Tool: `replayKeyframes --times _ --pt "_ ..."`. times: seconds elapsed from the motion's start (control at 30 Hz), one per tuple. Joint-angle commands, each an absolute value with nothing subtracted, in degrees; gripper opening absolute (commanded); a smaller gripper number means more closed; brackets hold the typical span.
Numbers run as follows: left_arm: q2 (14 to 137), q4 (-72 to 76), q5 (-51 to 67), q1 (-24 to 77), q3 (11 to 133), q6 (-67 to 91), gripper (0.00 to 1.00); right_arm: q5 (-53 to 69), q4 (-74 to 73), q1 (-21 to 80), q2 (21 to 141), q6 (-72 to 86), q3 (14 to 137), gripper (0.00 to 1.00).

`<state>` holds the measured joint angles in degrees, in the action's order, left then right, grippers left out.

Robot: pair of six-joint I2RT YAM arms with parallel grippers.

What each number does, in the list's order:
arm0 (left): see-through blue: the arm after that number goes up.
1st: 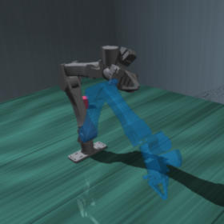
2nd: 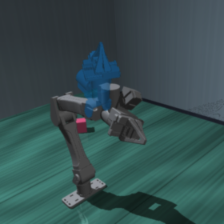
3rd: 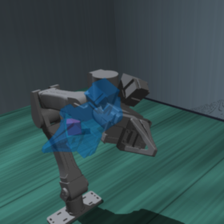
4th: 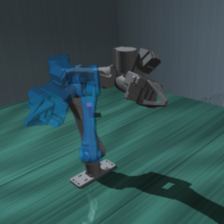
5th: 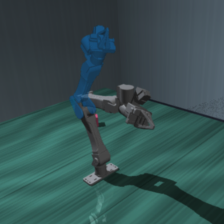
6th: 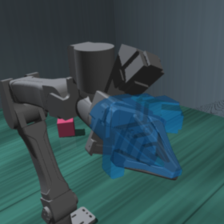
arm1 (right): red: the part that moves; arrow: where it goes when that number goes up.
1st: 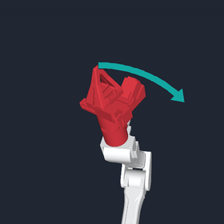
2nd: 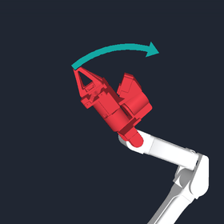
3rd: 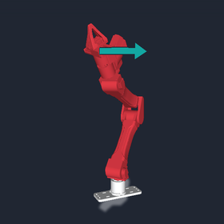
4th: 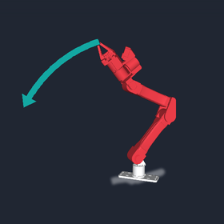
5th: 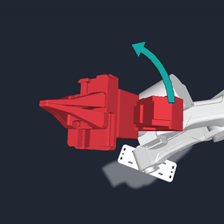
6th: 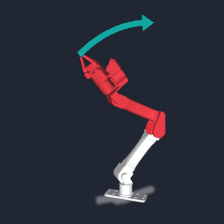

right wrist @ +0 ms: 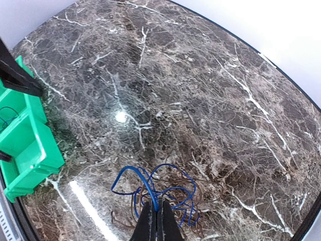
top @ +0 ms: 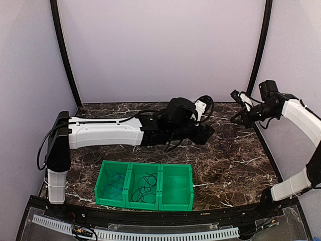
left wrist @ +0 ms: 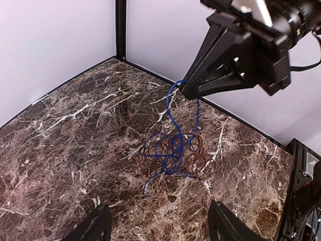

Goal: Untangle the cables

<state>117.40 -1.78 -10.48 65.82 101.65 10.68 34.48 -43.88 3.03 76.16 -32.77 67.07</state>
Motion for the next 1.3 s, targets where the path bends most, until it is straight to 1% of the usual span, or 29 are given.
replayKeyframes --times 0.0,0.1,0.17,0.37,0.43,0.57,0.6,0.63,0.67,0.7,0.73,0.8,0.83,0.87,0.9,0.97,1.0,1.1,1.17,1.27 --pt "118.3 10.1 -5.1 65.8 101.5 10.2 0.69 41.3 -49.6 3.6 73.4 -33.3 70.0 0.00" --pt "119.4 15.5 0.3 65.8 100.8 10.9 0.68 43.4 -50.8 4.2 72.6 -33.2 71.4 0.00" --pt "120.4 18.8 1.9 65.8 101.0 11.8 0.68 45.2 -51.9 4.7 72.6 -34.0 72.1 0.00" --pt "123.8 21.5 -1.6 65.8 104.1 12.9 0.68 46.9 -53.2 6.8 72.2 -34.4 72.7 0.00" --pt "125.0 21.6 -1.1 65.7 105.5 12.5 0.65 47.1 -53.5 7.3 71.7 -34.3 73.1 0.00" --pt "127.6 21.2 -0.3 65.4 107.8 13.2 0.50 46.9 -54.0 7.6 70.5 -33.8 74.3 0.00" --pt "128.0 21.2 -0.2 65.2 107.9 13.7 0.44 46.7 -54.0 7.6 70.3 -33.7 74.4 0.00" --pt "128.1 21.4 -0.2 65.2 108.0 13.9 0.40 46.6 -53.9 7.6 70.0 -33.7 74.3 0.00" --pt "128.2 21.4 -0.2 65.1 108.0 14.3 0.29 46.2 -53.7 7.6 69.7 -33.7 73.8 0.00" --pt "128.1 21.2 -0.2 65.0 108.2 14.4 0.24 45.6 -53.1 7.6 69.4 -33.7 72.9 0.00" --pt "128.1 20.9 -0.2 65.0 108.5 14.4 0.10 44.6 -51.9 7.6 69.0 -33.5 71.8 0.00" --pt "127.8 20.1 -0.1 65.0 109.7 14.3 0.01 42.0 -48.0 7.5 68.3 -31.9 68.4 0.00" --pt "127.4 19.8 -0.1 65.0 109.9 14.3 0.00 40.8 -45.7 7.5 68.2 -31.2 66.6 0.04" --pt "127.0 19.7 -0.1 65.0 110.0 14.3 0.00 39.8 -43.5 7.5 68.0 -30.4 64.6 0.10" --pt "126.2 19.5 -0.1 65.0 110.0 14.4 0.00 38.8 -41.1 7.4 67.9 -29.7 62.8 0.13" --pt "124.7 19.2 -0.5 65.0 109.8 14.5 0.00 38.5 -38.6 7.3 68.3 -29.5 60.3 0.26" --pt "124.2 19.2 -1.3 65.1 109.3 14.5 0.00 38.9 -37.4 7.3 68.6 -29.6 59.2 0.30" --pt "121.6 20.7 -2.5 65.0 108.1 14.6 0.00 42.7 -36.1 7.1 70.0 -31.2 56.2 0.40" --pt "120.5 21.4 -3.0 65.0 107.9 14.6 0.00 46.5 -35.9 7.1 71.0 -33.6 54.4 0.46" --pt "119.5 22.5 -3.0 65.0 108.2 14.9 0.00 49.0 -33.6 7.2 73.0 -34.6 51.9 0.53"
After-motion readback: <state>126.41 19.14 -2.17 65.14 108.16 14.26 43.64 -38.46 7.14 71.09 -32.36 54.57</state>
